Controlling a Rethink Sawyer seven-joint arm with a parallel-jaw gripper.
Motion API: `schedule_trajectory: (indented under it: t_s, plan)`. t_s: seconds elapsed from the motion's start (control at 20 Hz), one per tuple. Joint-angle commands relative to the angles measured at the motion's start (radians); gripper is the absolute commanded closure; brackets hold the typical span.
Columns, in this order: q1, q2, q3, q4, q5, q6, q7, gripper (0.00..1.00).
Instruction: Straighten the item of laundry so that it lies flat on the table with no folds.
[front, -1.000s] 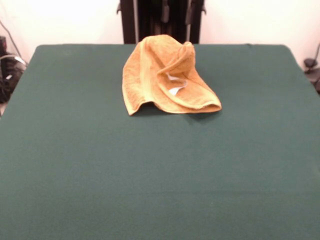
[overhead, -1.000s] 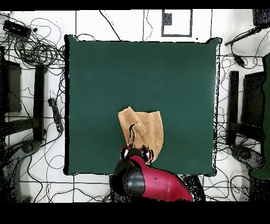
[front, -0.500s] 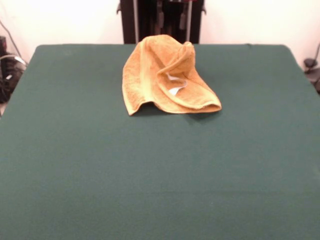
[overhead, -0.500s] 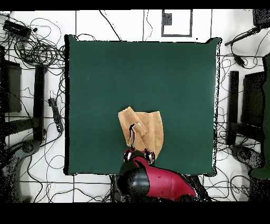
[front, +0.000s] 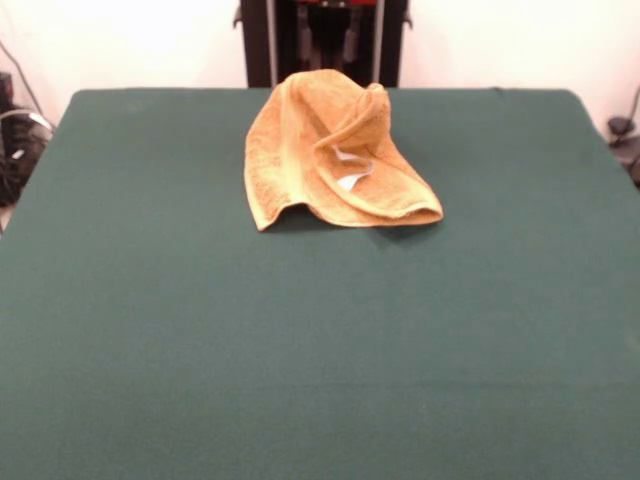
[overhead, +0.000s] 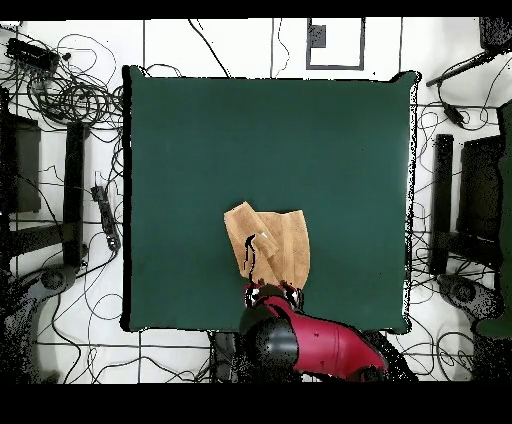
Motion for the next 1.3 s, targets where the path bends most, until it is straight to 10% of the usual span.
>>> schedule_trajectory:
  t_s: [0.05, 1.3]
  plan:
    - [-0.042, 0.043, 0.151, -0.080, -0.044, 0.054, 0.020, 0.00]
    - [0.048, 0.125, 0.152, -0.351, -0.022, 0.226, 0.071, 0.00]
